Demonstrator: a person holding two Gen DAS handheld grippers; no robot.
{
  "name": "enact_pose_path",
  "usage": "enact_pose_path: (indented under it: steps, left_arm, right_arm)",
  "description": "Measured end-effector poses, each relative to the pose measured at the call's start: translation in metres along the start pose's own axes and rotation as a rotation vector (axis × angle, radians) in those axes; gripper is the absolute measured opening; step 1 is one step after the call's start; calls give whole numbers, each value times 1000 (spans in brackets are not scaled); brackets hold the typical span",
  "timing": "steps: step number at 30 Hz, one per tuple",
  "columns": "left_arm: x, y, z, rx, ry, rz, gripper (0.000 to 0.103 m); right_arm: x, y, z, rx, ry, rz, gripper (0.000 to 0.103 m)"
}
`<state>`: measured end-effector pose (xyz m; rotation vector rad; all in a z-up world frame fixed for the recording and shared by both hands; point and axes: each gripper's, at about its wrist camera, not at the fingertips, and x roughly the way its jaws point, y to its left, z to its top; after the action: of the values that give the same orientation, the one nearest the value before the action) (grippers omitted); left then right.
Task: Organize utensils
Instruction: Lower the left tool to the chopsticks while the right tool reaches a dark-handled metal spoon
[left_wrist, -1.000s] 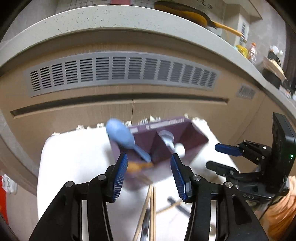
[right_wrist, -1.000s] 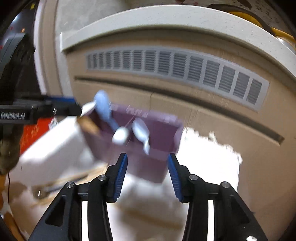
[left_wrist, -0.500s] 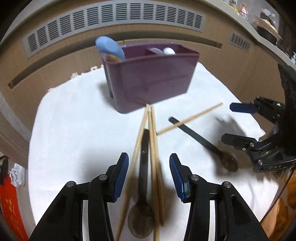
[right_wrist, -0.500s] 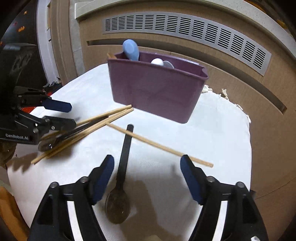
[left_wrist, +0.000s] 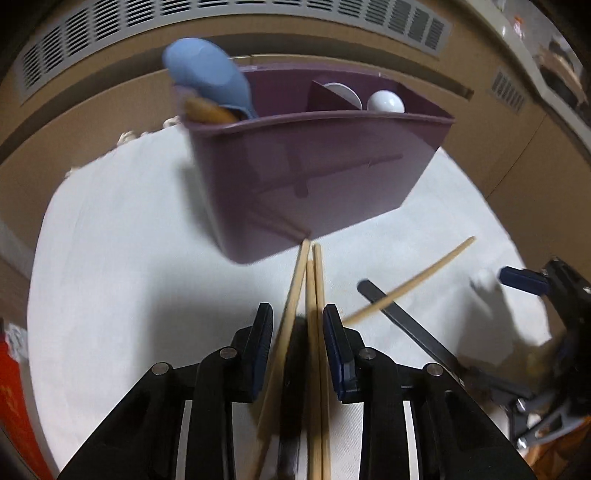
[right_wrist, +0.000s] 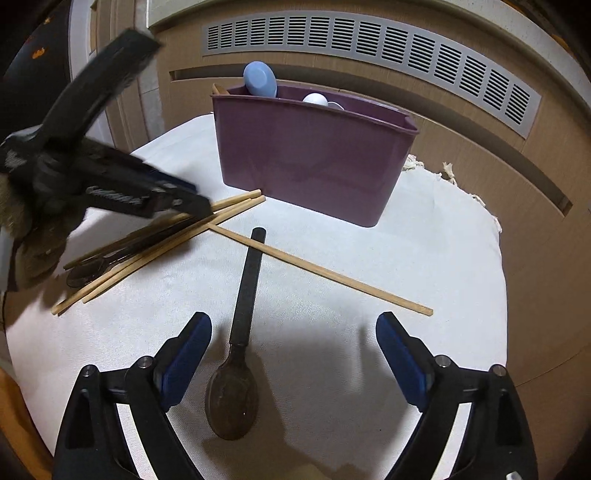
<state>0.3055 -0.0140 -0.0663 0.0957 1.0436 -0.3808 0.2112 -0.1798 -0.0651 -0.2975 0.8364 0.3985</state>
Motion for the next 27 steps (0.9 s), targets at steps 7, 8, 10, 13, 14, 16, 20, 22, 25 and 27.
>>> enact_pose_path:
  steps: [7,8,10,13,14,16,20,22,25,27]
  left_arm:
    - [12,-5,13,10,9,35,7]
    - [6,-5,10,5,-25,53,5]
    - [-12,-5,3,7,-113,42,4]
    - [-36,6,-9,-56,-161,10,4]
    - [-40,11,-12,-77,-162,8,4]
    - [-45,17,-18,-93,-148,10,4]
    - [-44,19,-35,-52,-86,1,6]
    - [-47,20,-52,-20,-68,-2,7]
    - [-40,21,-64,-23,-40,-15,23]
    - [-37,26,-68,-43,-35,-41,35]
  right_arm:
    - [-3,-3,1,-76,-26,-6,88]
    - [-4,-2,2,-104,-35,-11,88]
    - [-5,1,6,-166,-53,-12,88]
    - [1,6,17,-224,-52,3,88]
    - [6,7,21,-230,-44,17,88]
    - [19,10,32,-243,-23,47,88]
    - [50,5,50,-234,44,66,70]
    - [60,-5,53,-208,81,73,70]
    - [70,-20,48,-162,144,87,70]
    - [69,-27,41,-113,167,117,70]
